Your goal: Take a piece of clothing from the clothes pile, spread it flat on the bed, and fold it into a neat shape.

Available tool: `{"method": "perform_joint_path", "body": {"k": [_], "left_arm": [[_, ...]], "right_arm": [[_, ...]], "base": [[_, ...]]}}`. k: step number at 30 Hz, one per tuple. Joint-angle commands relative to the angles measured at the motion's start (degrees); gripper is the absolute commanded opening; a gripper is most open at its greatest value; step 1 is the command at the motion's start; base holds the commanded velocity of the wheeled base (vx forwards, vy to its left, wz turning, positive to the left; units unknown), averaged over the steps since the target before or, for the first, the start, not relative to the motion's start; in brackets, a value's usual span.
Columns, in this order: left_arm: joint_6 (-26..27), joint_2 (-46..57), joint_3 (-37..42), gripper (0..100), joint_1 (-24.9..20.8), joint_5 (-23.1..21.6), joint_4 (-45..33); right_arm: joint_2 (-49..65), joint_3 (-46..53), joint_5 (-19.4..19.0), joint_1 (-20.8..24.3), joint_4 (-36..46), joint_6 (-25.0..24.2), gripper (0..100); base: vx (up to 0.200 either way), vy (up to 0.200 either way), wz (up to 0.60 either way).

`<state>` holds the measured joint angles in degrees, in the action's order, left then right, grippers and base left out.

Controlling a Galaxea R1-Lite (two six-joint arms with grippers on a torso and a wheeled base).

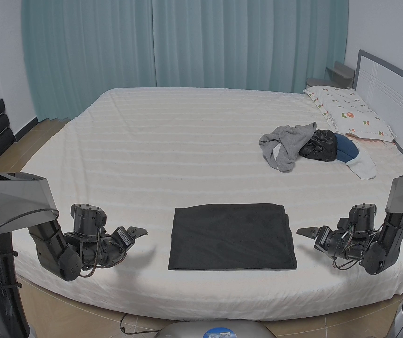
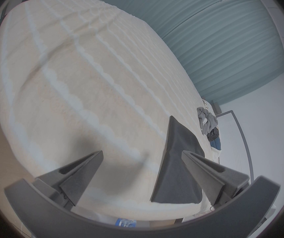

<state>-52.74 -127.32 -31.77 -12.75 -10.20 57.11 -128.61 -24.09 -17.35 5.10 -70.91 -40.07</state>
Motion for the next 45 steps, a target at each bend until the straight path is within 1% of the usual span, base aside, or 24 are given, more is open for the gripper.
{"method": "perform_joint_path", "body": {"k": [1, 7, 14, 22, 27, 33, 35, 41, 43, 45], "left_arm": [[0.0, 0.1, 0.0, 100, -0.1, 0.0, 0.0], [-0.1, -0.2, -1.0, 100, 0.0, 0.0, 0.0], [-0.3, -0.3, -2.9, 100, -0.1, -0.1, -0.3], [-0.3, 0.1, -3.4, 100, 0.0, -0.1, -0.2], [-0.3, -0.7, -4.6, 100, 0.2, -0.1, -0.7], [0.2, -0.8, -7.6, 100, 0.1, 0.3, -0.7], [1.8, -2.2, -10.5, 100, 0.4, 0.3, -0.7], [12.0, -8.6, -15.2, 100, -0.1, -0.2, -0.3], [13.4, -10.1, -16.7, 100, -0.3, -0.3, -0.3], [13.4, -10.9, -18.5, 100, -0.5, -0.6, -0.8]], "right_arm": [[-0.5, -0.3, 0.0, 0.0, -0.2, 0.0, 100], [-0.4, -1.3, 0.0, -0.1, -0.3, -0.2, 100], [-0.5, -2.3, 0.1, -0.3, -0.3, -2.6, 100], [-1.3, -2.5, 0.1, -0.4, -0.8, -2.6, 100], [-1.6, -2.3, 0.1, -1.1, -3.3, -2.6, 100], [-2.2, -2.4, 0.1, -1.1, -3.4, -2.6, 100], [-2.4, -2.3, 0.2, -0.9, -3.4, -2.6, 100], [-3.3, -2.4, 0.2, -0.7, -3.4, -2.6, 100], [-3.4, -2.5, 0.1, -0.6, -3.8, -2.6, 100], [-3.8, -2.5, 0.2, -0.4, -4.0, -2.6, 100]], "base": [[0.000, 0.000, 0.00], [0.000, 0.000, 0.00], [0.000, -0.200, 0.00], [0.000, -0.200, 0.00], [0.000, 0.000, 0.00], [0.000, 0.000, 0.00], [0.000, 0.000, 0.00], [0.000, 0.000, 0.00], [0.000, 0.000, 0.00], [0.000, 0.000, 0.00]]}}
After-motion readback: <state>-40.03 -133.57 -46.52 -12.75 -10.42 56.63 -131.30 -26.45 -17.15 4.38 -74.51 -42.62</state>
